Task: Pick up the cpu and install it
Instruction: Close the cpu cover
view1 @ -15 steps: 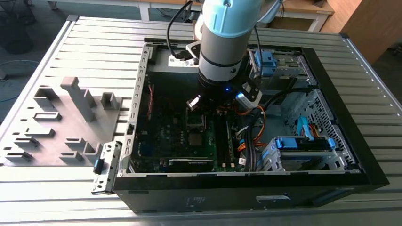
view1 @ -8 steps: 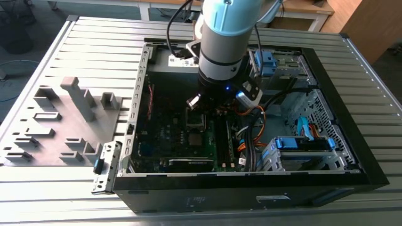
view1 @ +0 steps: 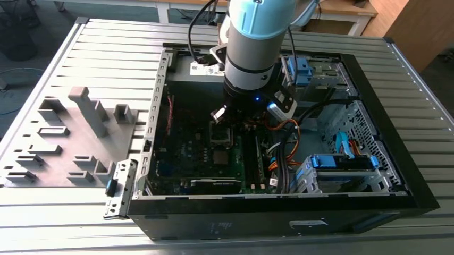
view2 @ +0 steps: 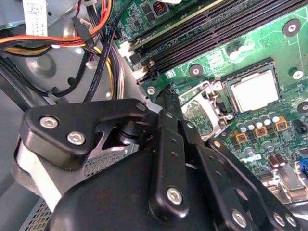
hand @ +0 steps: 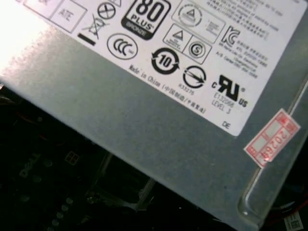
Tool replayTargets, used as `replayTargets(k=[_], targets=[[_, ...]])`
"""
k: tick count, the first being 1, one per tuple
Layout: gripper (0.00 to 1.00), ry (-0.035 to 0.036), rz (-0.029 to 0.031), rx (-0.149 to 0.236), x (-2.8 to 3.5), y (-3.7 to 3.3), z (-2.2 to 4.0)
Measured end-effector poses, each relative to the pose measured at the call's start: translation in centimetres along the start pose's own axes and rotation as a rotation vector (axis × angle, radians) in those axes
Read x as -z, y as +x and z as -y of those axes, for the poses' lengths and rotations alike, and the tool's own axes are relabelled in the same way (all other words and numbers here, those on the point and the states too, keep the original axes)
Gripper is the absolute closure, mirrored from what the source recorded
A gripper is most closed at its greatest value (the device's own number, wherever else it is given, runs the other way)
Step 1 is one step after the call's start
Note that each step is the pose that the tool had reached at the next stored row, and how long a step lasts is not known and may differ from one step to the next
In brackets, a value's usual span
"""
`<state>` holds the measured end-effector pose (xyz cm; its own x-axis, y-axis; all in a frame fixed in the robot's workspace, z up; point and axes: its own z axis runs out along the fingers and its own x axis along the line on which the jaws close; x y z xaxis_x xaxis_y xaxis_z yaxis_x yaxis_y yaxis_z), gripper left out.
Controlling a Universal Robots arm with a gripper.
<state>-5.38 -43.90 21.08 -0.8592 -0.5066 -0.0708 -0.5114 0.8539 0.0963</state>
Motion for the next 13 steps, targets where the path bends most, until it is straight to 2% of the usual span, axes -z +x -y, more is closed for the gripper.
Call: replayTargets(k=[6,11,13], targets=[[0.89,-0.0004,-0.0006,0.005,-0.01,0.01,0.00],[0.89,-0.0036,-0.0048,0.050,-0.03,0.01,0.01],[0.89,-0.0038,-0.0051,0.053,-0.03,0.01,0.00]])
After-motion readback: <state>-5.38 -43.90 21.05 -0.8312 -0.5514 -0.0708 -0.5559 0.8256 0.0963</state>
